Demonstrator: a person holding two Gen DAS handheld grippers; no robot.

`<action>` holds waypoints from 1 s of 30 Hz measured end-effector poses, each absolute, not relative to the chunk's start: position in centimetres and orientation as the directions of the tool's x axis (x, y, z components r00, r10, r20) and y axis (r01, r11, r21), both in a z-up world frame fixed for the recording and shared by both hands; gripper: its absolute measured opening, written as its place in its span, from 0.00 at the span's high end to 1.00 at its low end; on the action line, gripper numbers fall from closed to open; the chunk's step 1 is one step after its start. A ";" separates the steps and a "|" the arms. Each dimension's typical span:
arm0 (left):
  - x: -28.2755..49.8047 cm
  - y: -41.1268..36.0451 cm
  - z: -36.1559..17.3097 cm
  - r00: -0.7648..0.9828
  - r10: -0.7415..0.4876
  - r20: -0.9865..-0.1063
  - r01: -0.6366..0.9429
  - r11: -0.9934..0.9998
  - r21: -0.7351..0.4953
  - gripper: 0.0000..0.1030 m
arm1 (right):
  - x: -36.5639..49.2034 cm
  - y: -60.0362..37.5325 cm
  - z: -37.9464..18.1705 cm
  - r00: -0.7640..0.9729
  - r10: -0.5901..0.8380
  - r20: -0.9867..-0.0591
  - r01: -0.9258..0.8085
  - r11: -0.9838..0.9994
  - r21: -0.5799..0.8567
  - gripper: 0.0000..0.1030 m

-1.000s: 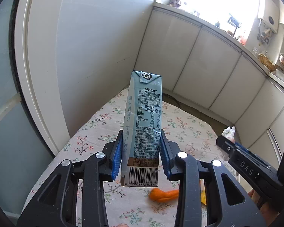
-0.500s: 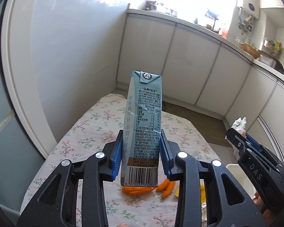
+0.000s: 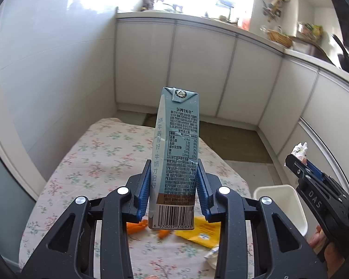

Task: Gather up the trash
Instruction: 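Carry the white bag over the bin and open the right tool, then drop the milk carton into the bin with the left tool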

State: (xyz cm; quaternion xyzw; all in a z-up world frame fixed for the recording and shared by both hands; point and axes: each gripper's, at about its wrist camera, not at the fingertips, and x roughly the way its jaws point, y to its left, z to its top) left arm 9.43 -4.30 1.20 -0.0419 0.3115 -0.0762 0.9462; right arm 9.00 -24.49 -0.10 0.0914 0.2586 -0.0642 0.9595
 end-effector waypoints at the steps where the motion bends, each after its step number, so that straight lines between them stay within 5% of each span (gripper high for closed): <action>1: 9.4 -5.1 1.1 0.792 -0.175 -0.585 0.129 0.984 -0.120 0.67 | 8.8 -25.3 -0.3 0.855 -0.088 -0.511 0.184 0.973 0.141 0.66; 12: 8.6 -12.9 0.2 0.757 -0.230 -0.611 0.253 0.966 -0.050 0.67 | 7.8 -34.6 -3.6 0.776 -0.199 -0.598 0.357 0.921 0.158 0.63; 15: 8.6 -15.0 -0.1 0.746 -0.245 -0.619 0.280 0.959 -0.042 0.67 | 7.4 -36.8 -4.3 0.756 -0.216 -0.618 0.393 0.904 0.165 0.40; 18: 8.7 -17.3 -0.4 0.732 -0.265 -0.628 0.310 0.950 -0.039 0.67 | 6.5 -38.4 -4.5 0.751 -0.246 -0.612 0.427 0.889 0.167 0.29; 30: 8.9 -27.3 -1.8 0.648 -0.374 -0.664 0.463 0.885 -0.046 0.67 | 2.1 -45.6 -5.3 0.695 -0.374 -0.614 0.570 0.807 0.153 0.17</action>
